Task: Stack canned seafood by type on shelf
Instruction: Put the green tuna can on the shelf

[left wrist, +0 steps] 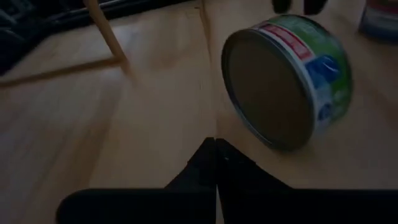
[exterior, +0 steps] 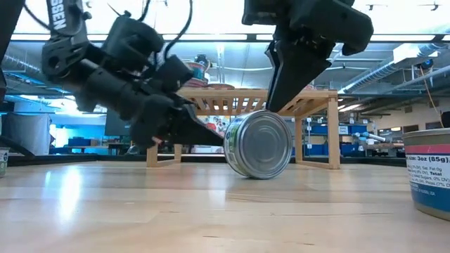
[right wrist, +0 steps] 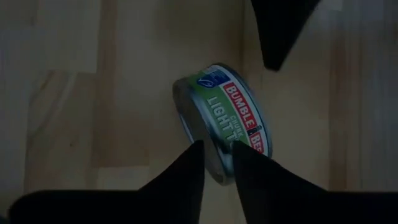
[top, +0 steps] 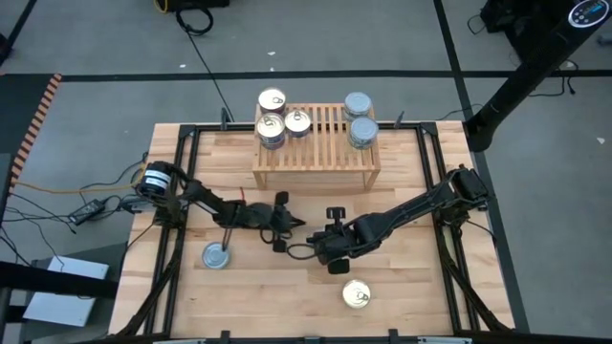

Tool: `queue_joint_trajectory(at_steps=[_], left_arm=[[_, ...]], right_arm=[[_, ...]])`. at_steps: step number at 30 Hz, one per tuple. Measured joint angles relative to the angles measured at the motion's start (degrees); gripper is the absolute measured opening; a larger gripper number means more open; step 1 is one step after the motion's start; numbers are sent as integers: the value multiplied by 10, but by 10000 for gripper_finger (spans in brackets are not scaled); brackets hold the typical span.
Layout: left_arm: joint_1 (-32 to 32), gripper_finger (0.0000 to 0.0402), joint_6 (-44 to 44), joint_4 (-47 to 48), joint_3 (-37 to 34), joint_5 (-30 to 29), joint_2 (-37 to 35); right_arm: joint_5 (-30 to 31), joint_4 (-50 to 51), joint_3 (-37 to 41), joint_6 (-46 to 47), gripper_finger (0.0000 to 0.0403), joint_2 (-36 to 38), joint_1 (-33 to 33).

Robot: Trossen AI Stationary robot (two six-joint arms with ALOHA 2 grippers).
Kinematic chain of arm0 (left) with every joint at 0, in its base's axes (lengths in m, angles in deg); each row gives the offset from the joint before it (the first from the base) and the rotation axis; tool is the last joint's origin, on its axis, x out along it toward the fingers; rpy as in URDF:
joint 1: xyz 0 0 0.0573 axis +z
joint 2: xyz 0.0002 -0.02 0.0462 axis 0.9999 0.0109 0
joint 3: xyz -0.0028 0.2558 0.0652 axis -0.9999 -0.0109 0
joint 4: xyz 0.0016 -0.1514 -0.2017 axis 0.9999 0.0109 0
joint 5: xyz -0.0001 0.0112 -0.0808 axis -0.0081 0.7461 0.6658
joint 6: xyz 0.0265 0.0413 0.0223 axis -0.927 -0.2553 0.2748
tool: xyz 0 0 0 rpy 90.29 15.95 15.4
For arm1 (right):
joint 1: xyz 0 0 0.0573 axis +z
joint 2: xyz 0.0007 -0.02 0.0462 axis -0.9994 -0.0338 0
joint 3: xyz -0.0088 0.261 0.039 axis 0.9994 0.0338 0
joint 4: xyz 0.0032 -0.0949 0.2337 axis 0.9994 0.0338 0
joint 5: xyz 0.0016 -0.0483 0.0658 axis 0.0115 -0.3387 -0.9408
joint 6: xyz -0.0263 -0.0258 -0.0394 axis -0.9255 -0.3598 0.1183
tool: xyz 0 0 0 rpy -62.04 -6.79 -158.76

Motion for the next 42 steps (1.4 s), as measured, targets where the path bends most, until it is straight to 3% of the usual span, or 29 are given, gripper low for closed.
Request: queue_joint_trajectory(at_steps=[8,16,25,34,42], left_arm=[[0,1,48,-79,-76,22,0],[0,1,45,-141,-94,22,0],[0,1,42,-141,-94,22,0],[0,1,41,-140,-94,23,0],[0,1,41,-140,-94,23,0]], right_arm=[[8,35,-55,-23,167,0,3],[-18,49,-54,-96,215,-5,-23],[-88,80,-51,-133,239,-9,-59],[-92,91,-51,-134,251,-26,-77],[-106,93,-51,-133,235,-29,-78]])
